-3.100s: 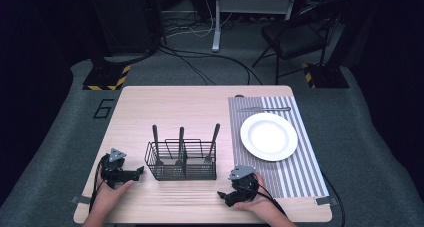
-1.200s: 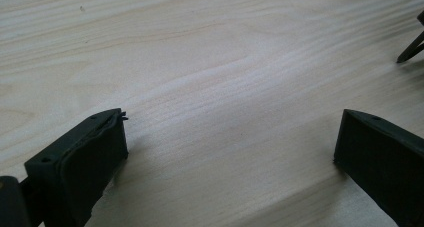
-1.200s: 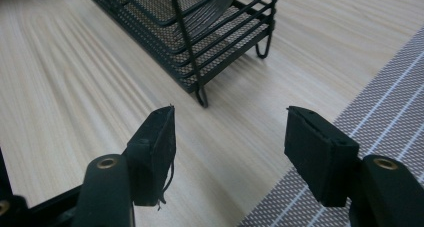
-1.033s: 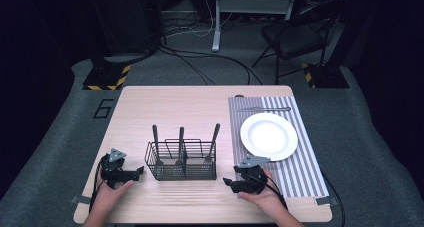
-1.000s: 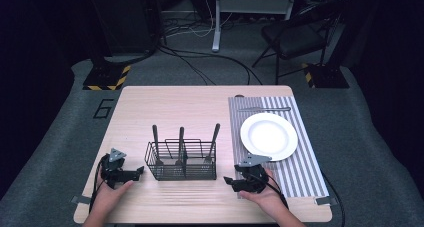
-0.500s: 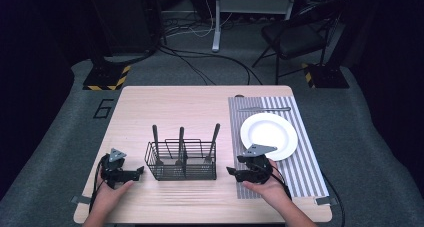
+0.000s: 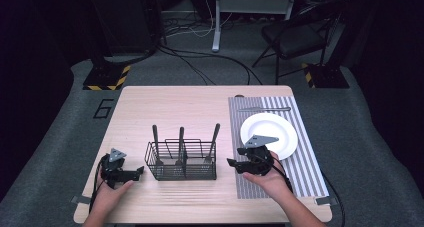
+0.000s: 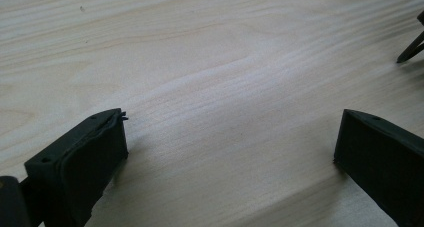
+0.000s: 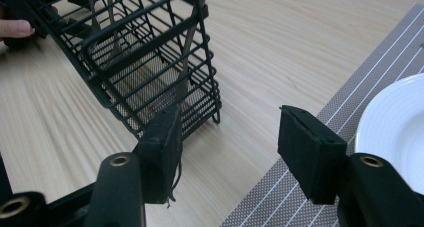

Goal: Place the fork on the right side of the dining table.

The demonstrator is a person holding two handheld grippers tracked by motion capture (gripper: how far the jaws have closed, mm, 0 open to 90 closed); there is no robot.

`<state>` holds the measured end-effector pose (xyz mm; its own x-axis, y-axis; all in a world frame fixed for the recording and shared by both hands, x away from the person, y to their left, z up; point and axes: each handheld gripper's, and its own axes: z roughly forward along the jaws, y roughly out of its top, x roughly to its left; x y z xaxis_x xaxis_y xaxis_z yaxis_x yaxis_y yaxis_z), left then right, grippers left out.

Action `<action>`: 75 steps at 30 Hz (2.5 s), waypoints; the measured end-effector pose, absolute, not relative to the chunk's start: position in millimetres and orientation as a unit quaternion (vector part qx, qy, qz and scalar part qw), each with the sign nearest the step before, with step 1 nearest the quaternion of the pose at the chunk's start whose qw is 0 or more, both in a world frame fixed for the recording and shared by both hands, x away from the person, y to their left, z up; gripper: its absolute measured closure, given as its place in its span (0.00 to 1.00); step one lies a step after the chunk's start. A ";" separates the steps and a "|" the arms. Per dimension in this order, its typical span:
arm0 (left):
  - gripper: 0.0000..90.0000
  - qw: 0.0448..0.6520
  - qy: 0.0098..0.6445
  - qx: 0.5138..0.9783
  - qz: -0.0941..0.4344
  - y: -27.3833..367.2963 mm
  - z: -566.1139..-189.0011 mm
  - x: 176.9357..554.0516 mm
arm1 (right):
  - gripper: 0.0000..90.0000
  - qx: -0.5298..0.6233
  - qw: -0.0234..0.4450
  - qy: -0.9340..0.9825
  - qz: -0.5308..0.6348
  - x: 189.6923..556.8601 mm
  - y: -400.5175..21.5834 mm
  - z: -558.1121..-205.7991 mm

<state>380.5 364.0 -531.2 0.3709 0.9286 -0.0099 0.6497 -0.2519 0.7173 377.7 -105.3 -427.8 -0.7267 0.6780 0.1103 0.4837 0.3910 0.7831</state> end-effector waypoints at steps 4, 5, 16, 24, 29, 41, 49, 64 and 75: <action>0.00 0.325 0.518 0.762 0.215 364.0 -531.2 380.5 | 0.48 0.356 0.113 0.822 0.430 382.0 -106.3 -419.3; 0.00 0.325 0.518 0.762 0.215 364.0 -531.2 380.5 | 0.48 0.356 0.113 0.822 0.430 382.0 -106.3 -419.3; 0.00 0.325 0.518 0.762 0.215 364.0 -531.2 380.5 | 0.49 0.360 0.117 0.816 0.437 392.7 -107.2 -397.6; 0.00 0.325 0.518 0.761 0.215 364.0 -531.2 380.5 | 0.50 0.363 0.115 0.812 0.444 398.9 -105.1 -387.7; 0.00 0.325 0.518 0.761 0.215 364.0 -531.2 380.5 | 0.50 0.363 0.113 0.809 0.448 403.2 -102.9 -383.1; 0.00 0.325 0.518 0.762 0.215 364.0 -531.2 380.5 | 0.49 0.361 0.101 0.804 0.461 413.7 -90.6 -373.3; 0.00 0.325 0.518 0.761 0.214 364.0 -531.2 380.5 | 0.53 0.353 0.101 0.807 0.463 421.4 -77.0 -371.6; 0.00 0.325 0.518 0.762 0.214 364.0 -531.2 380.5 | 0.69 0.334 0.101 0.812 0.467 434.5 -63.5 -372.4; 0.00 0.325 0.518 0.762 0.214 364.0 -531.3 380.6 | 0.80 0.331 0.109 0.809 0.474 434.5 -59.0 -364.4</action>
<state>380.6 364.0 -531.3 0.3716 0.9284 -0.0104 0.6494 -0.2519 0.7175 434.5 -59.0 -364.4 -0.7569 0.6388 0.1380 0.4330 0.3321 0.8380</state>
